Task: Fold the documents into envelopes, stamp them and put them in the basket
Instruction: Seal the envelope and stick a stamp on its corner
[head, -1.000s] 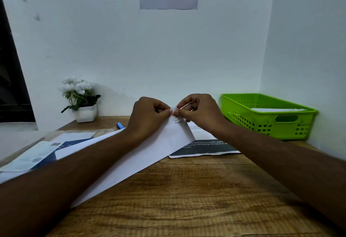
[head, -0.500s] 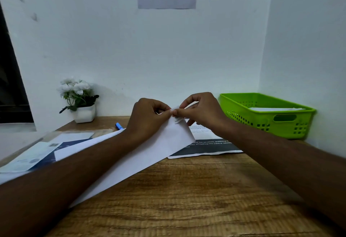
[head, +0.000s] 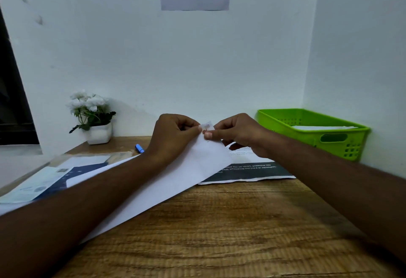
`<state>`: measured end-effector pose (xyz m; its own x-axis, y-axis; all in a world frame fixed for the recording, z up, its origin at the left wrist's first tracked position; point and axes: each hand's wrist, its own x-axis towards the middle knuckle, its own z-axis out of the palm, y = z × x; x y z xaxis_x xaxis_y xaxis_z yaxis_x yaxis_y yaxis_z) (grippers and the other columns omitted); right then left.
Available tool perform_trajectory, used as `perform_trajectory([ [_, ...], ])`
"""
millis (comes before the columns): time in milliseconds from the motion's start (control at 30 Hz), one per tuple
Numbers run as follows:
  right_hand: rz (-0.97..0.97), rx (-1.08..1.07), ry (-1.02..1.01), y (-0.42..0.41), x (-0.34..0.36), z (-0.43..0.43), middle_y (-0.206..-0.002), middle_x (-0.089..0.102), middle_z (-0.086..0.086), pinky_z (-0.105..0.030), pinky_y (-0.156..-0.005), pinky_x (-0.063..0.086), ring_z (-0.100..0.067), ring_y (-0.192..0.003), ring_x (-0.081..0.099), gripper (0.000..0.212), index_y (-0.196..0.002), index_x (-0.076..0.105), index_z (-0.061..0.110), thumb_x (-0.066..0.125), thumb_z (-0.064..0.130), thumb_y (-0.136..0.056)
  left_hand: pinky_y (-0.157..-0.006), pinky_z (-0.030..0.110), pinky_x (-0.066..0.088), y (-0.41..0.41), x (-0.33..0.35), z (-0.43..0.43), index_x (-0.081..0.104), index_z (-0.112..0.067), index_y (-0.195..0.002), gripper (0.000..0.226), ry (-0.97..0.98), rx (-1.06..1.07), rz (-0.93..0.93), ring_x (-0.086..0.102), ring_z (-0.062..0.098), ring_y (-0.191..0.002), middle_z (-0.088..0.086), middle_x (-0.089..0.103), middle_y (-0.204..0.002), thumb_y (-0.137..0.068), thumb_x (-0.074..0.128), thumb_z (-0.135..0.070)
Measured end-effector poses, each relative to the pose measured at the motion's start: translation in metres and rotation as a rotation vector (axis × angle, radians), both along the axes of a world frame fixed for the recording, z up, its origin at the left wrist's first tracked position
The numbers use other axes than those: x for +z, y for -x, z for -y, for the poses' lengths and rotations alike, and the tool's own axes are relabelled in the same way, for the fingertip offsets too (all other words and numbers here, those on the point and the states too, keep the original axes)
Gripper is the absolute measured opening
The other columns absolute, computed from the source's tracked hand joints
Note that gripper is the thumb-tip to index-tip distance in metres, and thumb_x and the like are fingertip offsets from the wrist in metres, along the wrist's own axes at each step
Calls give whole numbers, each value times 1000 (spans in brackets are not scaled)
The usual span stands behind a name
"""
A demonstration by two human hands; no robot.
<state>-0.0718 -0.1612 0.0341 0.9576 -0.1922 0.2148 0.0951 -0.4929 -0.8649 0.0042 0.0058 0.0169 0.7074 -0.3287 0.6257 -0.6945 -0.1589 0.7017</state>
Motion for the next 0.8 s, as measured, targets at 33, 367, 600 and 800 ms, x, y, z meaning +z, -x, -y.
perform_trajectory([
  [33, -4, 8, -12, 0, 0, 0, -75, 67, 3, -24, -62, 42, -9, -63, 59, 26, -89, 74, 13, 85, 30, -72, -58, 17, 47, 0, 0, 0, 75, -8, -77, 6, 3, -1, -2, 60, 6, -60, 5, 72, -72, -82, 72, -11],
  [367, 10, 51, 3, -2, -4, 1, -67, 65, 4, -22, -59, 39, -7, -57, 57, 18, -73, 69, 17, 87, 21, -70, -62, 19, 47, 0, -1, 0, 78, -16, -76, 13, -53, -45, -23, 65, 4, -66, -4, 74, -72, -78, 78, -28],
  [600, 1, 84, 38, -6, -6, 0, -58, 61, 10, -21, -55, 37, -3, -52, 54, 27, -59, 62, 21, 83, 23, -76, -58, 18, 43, -1, -3, 1, 77, -15, -74, 15, -114, -23, 50, 59, -2, -58, -5, 72, -68, -83, 73, -25],
  [800, -34, 118, 91, -7, -7, 1, -62, 61, 7, -20, -57, 38, -7, -62, 56, 21, -75, 65, 12, 79, 27, -80, -56, 23, 44, -1, -3, 2, 76, -14, -70, 17, -174, 1, 129, 57, 1, -55, -6, 69, -63, -83, 72, -24],
])
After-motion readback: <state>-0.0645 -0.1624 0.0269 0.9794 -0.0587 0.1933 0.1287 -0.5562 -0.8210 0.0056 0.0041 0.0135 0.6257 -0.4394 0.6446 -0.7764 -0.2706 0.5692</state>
